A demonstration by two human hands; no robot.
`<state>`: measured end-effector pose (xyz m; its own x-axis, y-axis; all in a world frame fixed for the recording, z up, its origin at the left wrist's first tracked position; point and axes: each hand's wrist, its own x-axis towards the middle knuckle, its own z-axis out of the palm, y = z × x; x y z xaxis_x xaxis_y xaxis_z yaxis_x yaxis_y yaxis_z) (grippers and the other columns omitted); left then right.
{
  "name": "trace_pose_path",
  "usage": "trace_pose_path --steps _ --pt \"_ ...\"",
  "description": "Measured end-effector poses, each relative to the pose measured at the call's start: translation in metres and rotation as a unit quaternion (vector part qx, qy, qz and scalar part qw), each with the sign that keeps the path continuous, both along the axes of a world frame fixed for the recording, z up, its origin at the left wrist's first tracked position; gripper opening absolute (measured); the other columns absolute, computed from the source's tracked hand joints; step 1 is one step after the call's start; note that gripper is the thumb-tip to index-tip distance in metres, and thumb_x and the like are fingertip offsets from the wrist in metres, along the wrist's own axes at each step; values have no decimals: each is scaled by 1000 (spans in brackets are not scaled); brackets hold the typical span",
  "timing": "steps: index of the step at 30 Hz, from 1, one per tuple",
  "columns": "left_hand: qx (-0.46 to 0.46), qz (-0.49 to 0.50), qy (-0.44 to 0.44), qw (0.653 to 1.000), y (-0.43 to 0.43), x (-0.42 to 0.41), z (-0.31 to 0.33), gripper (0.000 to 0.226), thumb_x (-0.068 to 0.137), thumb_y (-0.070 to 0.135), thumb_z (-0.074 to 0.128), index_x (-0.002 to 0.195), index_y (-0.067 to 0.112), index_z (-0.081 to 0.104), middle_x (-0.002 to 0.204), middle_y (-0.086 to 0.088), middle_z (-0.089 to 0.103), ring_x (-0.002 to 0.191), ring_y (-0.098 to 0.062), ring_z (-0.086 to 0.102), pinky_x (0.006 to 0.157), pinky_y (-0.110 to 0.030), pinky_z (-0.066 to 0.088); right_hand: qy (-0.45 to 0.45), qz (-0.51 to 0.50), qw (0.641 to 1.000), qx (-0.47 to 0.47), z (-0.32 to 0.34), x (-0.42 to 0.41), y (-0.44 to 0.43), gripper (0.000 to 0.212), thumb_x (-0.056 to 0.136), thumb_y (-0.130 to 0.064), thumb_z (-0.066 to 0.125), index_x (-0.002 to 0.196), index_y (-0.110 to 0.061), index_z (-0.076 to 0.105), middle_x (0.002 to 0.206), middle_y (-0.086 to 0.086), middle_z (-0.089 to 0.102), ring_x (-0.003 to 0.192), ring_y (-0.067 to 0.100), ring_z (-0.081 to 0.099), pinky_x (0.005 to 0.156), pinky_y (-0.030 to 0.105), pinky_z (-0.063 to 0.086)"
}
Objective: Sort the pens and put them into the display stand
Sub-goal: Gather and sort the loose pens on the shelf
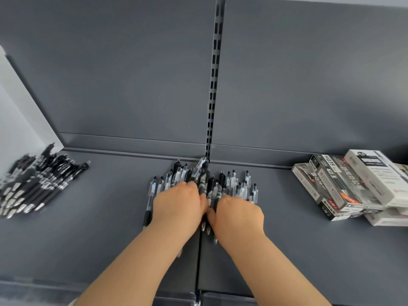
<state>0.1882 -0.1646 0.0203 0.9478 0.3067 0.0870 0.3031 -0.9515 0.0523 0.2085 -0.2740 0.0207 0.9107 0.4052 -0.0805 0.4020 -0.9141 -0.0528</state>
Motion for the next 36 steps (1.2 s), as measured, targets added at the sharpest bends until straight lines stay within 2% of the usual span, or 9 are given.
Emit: trace_pose_path --steps 4,10,13,17,19,22,26,29,36 --pt "15 60 -38 997 32 -14 2 30 96 41 30 98 20 51 97 5 55 84 -17 59 58 -27 33 18 -11 999 -34 4 8 10 25 85 -5 49 64 -14 39 59 -3 37 49 13 36 48 19 29" --pt "52 129 82 987 73 -24 -15 31 100 35 26 104 15 49 100 2 55 77 -19 58 45 -24 25 29 -9 995 -100 7 12 21 29 87 -1 50 65 -13 38 61 -3 39 48 13 36 44 24 28" --pt "43 111 101 988 75 -20 -19 32 101 34 23 106 15 49 104 1 57 86 -19 61 51 -26 30 45 -21 993 -111 9 15 24 24 88 -2 50 68 -14 42 62 -4 41 56 14 43 49 24 32" --pt "75 64 134 986 76 -19 -16 32 103 28 21 120 15 46 114 0 53 99 -18 58 65 -30 43 65 -45 990 -117 9 19 26 29 89 -4 50 63 -15 41 61 -4 42 49 11 37 44 21 27" --pt "75 53 136 986 76 -20 -17 29 103 22 25 124 17 44 117 1 51 101 -16 54 75 -29 48 73 -59 990 -108 8 22 27 28 89 -7 50 63 -16 42 60 -4 42 48 11 36 43 20 27" --pt "52 44 125 990 75 -18 -19 24 101 16 31 117 19 49 97 4 47 84 -13 46 78 -31 51 76 -78 990 -85 7 24 25 28 90 -13 49 64 -17 42 61 -4 44 48 11 38 44 20 28" --pt "26 34 98 994 63 -15 -20 20 100 13 36 113 16 51 94 2 45 78 -13 42 67 -29 50 58 -102 993 -12 11 21 17 33 92 -26 46 61 -16 39 60 -3 41 48 13 36 46 19 28" --pt "14 19 102 995 52 -10 -23 24 101 23 29 104 15 52 100 2 55 80 -18 54 59 -30 40 53 -111 992 33 20 16 11 36 90 -30 45 59 -14 35 58 -3 37 47 14 32 46 19 27" --pt "-21 31 31 999 54 -22 -20 30 99 36 26 82 19 45 72 8 42 67 -16 49 45 -25 25 53 -87 987 120 24 0 13 37 83 -27 47 55 -14 27 53 -1 29 46 18 24 45 20 23"
